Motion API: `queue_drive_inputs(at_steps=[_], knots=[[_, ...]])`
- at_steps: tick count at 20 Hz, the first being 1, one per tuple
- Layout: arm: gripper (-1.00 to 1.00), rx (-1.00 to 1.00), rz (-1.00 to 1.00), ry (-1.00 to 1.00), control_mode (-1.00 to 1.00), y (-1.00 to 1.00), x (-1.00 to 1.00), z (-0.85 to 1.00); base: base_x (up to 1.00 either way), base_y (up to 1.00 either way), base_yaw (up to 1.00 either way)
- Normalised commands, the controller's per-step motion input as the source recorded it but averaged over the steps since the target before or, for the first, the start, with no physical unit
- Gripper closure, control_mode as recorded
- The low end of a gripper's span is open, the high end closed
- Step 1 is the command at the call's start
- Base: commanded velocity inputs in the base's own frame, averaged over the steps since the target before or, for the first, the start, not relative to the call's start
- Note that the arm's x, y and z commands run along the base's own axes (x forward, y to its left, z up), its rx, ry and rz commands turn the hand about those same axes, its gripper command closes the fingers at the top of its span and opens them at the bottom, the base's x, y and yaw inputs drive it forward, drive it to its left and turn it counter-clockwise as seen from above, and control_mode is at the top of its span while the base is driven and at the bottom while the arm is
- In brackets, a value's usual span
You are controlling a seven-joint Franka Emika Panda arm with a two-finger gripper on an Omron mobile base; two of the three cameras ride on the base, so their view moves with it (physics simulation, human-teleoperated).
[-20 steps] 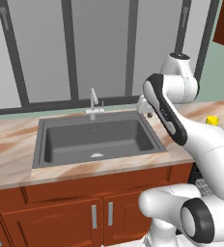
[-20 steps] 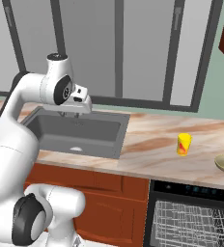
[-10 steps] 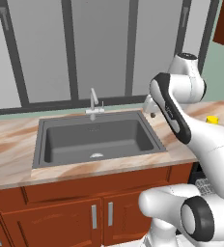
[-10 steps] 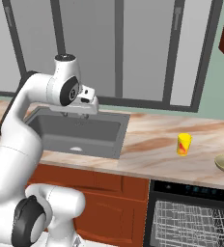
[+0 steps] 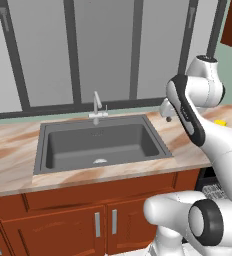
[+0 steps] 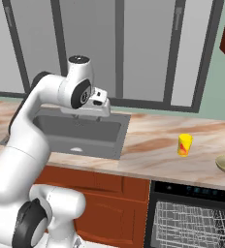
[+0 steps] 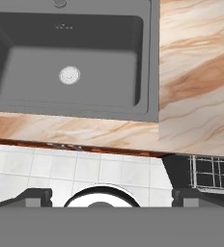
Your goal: Pick up the cup and bowl from the counter, place them in the dishwasher, and close the dishwasher door.
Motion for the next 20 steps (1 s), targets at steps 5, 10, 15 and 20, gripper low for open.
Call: queue_drive_inputs(at_steps=[5, 10, 15, 20], knots=[[-1.00, 0.00, 0.00, 0.00, -1.00, -0.35, 0.00, -0.04, 0.00, 0.00, 0.00], [-1.00, 0.00, 0.00, 0.00, -1.00, -0.35, 0.00, -0.03, 0.00, 0.00, 0.00], [-1.00, 0.00, 0.00, 0.00, -1.00, -0.36, 0.00, -0.08, 0.00, 0.00, 0.00], [-1.00, -0.05, 0.00, -0.01, -1.00, -0.29, 0.00, -0.22, 0.00, 0.00, 0.00]])
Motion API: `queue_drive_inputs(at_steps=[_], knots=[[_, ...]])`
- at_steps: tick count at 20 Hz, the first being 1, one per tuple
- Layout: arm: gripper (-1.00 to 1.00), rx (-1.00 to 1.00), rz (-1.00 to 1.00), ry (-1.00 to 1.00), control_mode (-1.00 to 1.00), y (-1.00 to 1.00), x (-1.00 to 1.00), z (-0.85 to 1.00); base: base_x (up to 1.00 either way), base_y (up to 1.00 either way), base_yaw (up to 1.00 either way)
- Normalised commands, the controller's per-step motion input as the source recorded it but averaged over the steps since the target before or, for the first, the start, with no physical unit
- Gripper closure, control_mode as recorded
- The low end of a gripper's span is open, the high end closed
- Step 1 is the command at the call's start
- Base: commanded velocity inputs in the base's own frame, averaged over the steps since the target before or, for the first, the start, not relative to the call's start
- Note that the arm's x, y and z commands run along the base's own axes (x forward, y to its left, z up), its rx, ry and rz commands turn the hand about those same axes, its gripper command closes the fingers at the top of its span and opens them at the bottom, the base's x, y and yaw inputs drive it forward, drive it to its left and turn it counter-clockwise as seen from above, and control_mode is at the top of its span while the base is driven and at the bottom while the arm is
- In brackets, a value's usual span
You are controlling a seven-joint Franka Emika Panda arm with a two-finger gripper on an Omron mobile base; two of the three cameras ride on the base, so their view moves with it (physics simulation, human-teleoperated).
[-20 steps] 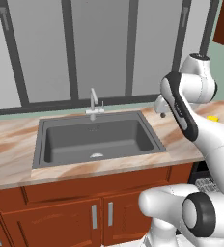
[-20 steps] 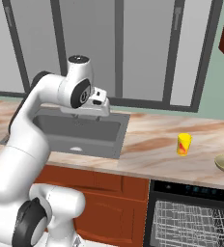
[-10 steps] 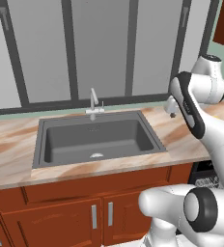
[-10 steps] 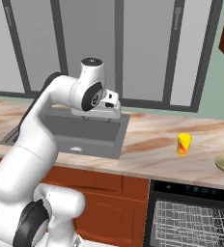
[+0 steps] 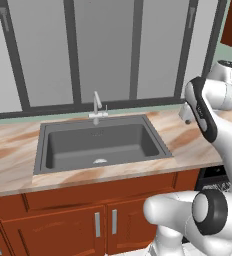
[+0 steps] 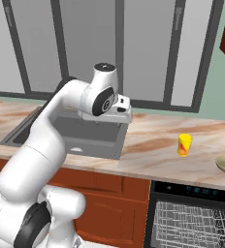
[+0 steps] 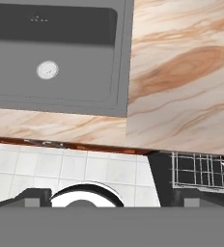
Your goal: Pick up the cup and bowl from the counter, place them in the dishwasher, and close the dishwasher door.
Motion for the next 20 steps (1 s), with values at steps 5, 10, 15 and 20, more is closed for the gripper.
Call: queue_drive_inputs(at_steps=[5, 10, 15, 20], knots=[[-1.00, -0.09, 0.00, -0.02, -1.00, -0.31, 0.00, -0.21, 0.00, 0.00, 0.00], [-1.00, -0.04, 0.00, -0.02, -1.00, -0.35, 0.00, -0.10, 0.00, 0.00, 0.00], [-1.00, 0.00, 0.00, 0.00, -1.00, -0.41, 0.11, -0.05, 0.00, 0.00, 0.00], [-1.00, 0.00, -0.01, 0.00, -1.00, -0.44, 0.17, 0.00, 0.00, 0.00, 0.00]])
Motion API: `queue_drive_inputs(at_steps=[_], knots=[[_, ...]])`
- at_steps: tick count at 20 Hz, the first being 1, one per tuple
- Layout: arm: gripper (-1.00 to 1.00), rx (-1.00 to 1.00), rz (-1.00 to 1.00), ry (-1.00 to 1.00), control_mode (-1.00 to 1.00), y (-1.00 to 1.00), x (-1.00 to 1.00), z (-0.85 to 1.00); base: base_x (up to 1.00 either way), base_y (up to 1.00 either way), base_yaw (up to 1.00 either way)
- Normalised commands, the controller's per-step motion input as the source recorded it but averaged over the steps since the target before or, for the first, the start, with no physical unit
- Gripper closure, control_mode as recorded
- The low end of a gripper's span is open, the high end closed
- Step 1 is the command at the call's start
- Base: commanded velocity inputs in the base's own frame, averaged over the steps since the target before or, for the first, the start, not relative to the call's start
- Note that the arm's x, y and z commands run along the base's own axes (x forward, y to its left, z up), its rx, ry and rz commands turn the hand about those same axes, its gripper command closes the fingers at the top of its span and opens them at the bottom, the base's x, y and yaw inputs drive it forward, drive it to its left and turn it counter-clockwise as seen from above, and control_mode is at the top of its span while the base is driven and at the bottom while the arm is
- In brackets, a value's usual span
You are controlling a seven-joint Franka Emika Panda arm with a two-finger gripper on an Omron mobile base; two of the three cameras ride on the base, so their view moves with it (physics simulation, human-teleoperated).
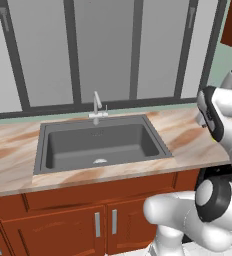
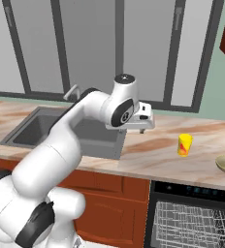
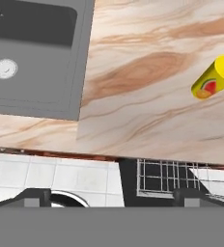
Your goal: Pick up the cup and bowl from the counter, place them in the dishwasher, and close the dishwasher door.
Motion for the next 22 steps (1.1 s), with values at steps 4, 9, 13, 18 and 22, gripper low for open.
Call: queue_drive_inputs(at_steps=[4, 9, 13, 18, 22], knots=[[-1.00, 0.00, 0.00, 0.00, -1.00, -0.43, 0.20, -0.01, 0.00, 0.00, 0.00], [-1.00, 0.00, 0.00, 0.00, -1.00, -0.40, 0.26, -0.11, 0.00, 0.00, 0.00], [-1.00, 0.00, 0.00, 0.00, -1.00, -0.27, 0.22, -0.27, 0.00, 0.00, 0.00], [-1.00, 0.00, 0.00, 0.00, -1.00, -0.23, 0.26, -0.29, 0.00, 0.00, 0.00], [-1.00, 0.00, 0.00, 0.00, -1.00, -0.30, 0.26, -0.16, 0.00, 0.00, 0.00]])
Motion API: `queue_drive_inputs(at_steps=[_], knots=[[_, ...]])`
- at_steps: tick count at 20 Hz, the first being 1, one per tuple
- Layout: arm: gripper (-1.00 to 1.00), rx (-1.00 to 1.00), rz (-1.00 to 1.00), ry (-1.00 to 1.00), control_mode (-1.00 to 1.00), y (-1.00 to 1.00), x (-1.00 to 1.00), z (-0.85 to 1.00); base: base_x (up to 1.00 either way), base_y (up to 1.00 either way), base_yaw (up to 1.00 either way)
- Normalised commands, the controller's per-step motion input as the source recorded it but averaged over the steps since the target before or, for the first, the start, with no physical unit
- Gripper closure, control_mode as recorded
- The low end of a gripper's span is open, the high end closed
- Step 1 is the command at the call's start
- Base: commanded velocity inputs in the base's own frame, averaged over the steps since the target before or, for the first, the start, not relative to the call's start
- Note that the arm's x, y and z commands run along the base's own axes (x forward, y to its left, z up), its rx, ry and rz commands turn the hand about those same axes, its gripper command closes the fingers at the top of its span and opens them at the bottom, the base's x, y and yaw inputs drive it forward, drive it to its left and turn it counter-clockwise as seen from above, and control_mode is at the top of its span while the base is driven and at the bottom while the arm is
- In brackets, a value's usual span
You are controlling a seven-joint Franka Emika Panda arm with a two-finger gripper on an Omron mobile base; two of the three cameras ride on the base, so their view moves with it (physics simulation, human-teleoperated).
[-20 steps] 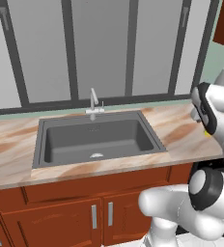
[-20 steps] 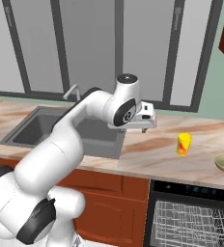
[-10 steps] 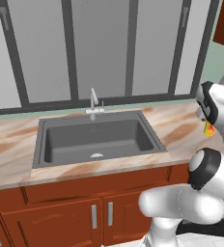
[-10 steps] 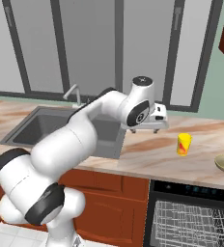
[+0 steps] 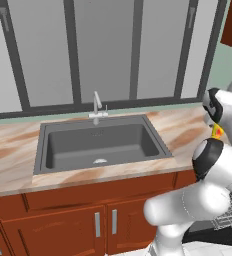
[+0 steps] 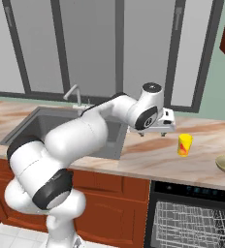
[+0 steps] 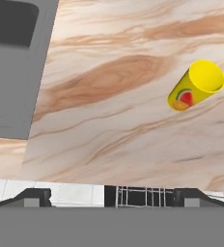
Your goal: Pick up the cup and bowl from the counter, place them in the dishwasher, and close the dishwasher door.
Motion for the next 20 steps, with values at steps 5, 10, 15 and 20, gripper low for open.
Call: queue_drive_inputs(at_steps=[5, 10, 15, 20], knots=[[-1.00, 0.00, 0.00, 0.00, -1.00, -0.30, 0.34, -0.14, 0.00, 0.00, 0.00], [-1.00, 0.00, 0.00, 0.00, -1.00, -0.28, 0.37, -0.16, 0.00, 0.00, 0.00], [-1.00, 0.00, 0.00, 0.00, -1.00, -0.29, 0.33, -0.18, 0.00, 0.00, 0.00], [-1.00, 0.00, 0.00, 0.00, -1.00, -0.31, 0.32, -0.23, 0.00, 0.00, 0.00]])
